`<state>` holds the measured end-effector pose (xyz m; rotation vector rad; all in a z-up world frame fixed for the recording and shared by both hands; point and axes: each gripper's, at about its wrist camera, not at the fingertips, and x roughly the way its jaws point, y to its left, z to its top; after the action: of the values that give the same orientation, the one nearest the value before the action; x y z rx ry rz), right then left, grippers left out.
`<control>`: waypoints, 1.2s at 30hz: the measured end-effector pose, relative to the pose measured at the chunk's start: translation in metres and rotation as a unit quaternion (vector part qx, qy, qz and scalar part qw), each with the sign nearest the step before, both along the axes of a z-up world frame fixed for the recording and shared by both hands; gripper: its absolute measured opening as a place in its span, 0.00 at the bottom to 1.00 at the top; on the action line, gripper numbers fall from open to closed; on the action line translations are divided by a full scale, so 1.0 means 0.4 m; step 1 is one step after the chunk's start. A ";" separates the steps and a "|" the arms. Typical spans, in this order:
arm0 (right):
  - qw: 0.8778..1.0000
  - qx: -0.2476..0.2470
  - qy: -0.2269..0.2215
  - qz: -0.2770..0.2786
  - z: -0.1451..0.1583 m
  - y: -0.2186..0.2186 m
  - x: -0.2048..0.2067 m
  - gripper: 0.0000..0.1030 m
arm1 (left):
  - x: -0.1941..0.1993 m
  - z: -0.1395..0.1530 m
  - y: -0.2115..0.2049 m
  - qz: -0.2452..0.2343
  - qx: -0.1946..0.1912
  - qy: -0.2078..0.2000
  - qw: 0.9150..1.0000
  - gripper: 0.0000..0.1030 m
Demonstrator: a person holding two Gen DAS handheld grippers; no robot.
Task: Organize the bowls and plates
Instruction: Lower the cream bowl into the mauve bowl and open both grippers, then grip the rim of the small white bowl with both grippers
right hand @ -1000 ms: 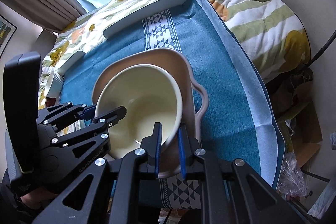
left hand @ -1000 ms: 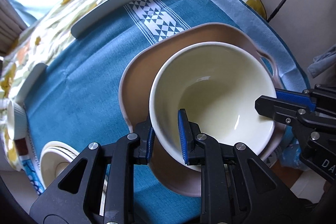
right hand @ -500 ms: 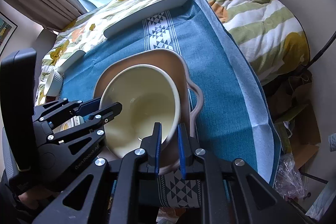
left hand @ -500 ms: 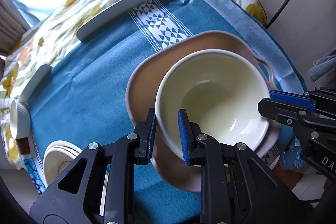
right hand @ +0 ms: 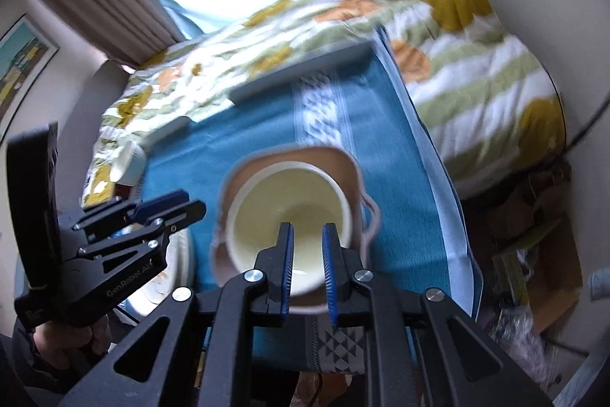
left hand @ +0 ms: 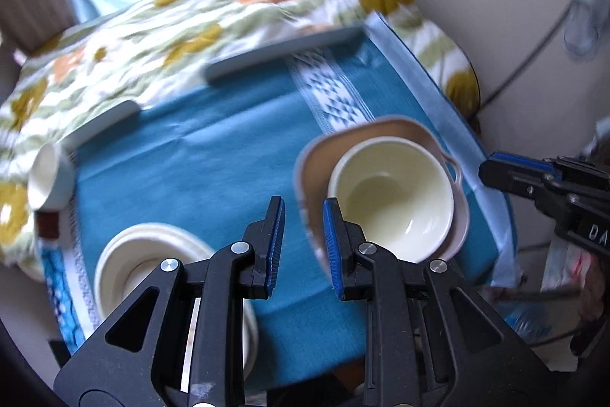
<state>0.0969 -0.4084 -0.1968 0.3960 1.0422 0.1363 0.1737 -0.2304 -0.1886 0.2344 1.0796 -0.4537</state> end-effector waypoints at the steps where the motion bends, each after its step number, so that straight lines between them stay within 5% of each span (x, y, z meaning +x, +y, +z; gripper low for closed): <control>1: 1.000 -0.004 -0.011 0.018 0.028 0.017 0.012 0.14 | -0.005 0.020 0.027 0.017 -0.007 -0.006 1.000 0.21; 2: 0.999 -0.008 -0.018 0.035 0.046 0.032 0.024 0.14 | -0.009 0.039 0.055 0.035 -0.013 -0.012 0.999 0.31; 3: 0.998 -0.011 -0.025 0.054 0.063 0.052 0.037 0.14 | -0.014 0.057 0.088 0.056 -0.018 -0.019 0.998 0.58; 5: 0.994 -0.014 -0.042 0.095 0.090 0.101 0.063 0.20 | -0.031 0.099 0.167 0.108 -0.037 -0.047 0.992 0.96; 7: 0.990 -0.008 -0.063 0.128 0.112 0.146 0.084 0.52 | -0.052 0.130 0.243 0.152 -0.053 -0.066 0.985 0.97; 8: 0.987 -0.002 -0.075 0.145 0.124 0.174 0.099 0.85 | -0.056 0.137 0.269 0.167 -0.055 -0.066 0.982 0.98; 9: 0.983 0.003 -0.087 0.164 0.135 0.206 0.116 1.00 | -0.061 0.145 0.305 0.187 -0.056 -0.065 0.979 0.98; 14: 0.965 0.000 -0.114 0.235 0.163 0.362 0.206 1.00 | -0.074 0.169 0.516 0.284 -0.107 -0.059 0.951 0.98; 17: 0.957 0.018 -0.127 0.262 0.182 0.459 0.275 1.00 | -0.059 0.174 0.649 0.339 -0.149 -0.059 0.927 0.97; 21: 0.948 0.012 -0.100 0.302 0.192 0.599 0.383 1.00 | 0.005 0.151 0.782 0.380 -0.177 -0.053 0.906 0.97; 24: 0.955 0.008 -0.082 0.284 0.175 0.688 0.470 1.00 | 0.073 0.107 0.871 0.400 -0.203 -0.042 0.893 0.97; 28: 0.950 -0.030 -0.032 0.309 0.085 0.838 0.601 1.00 | 0.177 -0.005 0.955 0.415 -0.253 -0.004 0.874 0.97; 32: 0.943 -0.052 0.015 0.327 -0.041 0.937 0.692 0.99 | 0.292 -0.129 1.003 0.417 -0.256 0.040 0.871 0.80; 34: 0.941 -0.053 0.041 0.330 -0.107 0.971 0.725 0.89 | 0.344 -0.186 1.016 0.414 -0.254 0.063 0.872 0.76; 36: 0.940 -0.048 0.060 0.333 -0.150 0.995 0.744 0.67 | 0.384 -0.226 1.029 0.411 -0.251 0.075 0.873 0.71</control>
<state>0.3943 -0.0102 -0.2568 -0.0549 1.2675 0.6720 0.3271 0.1811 -0.2789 -0.7203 1.0678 0.0382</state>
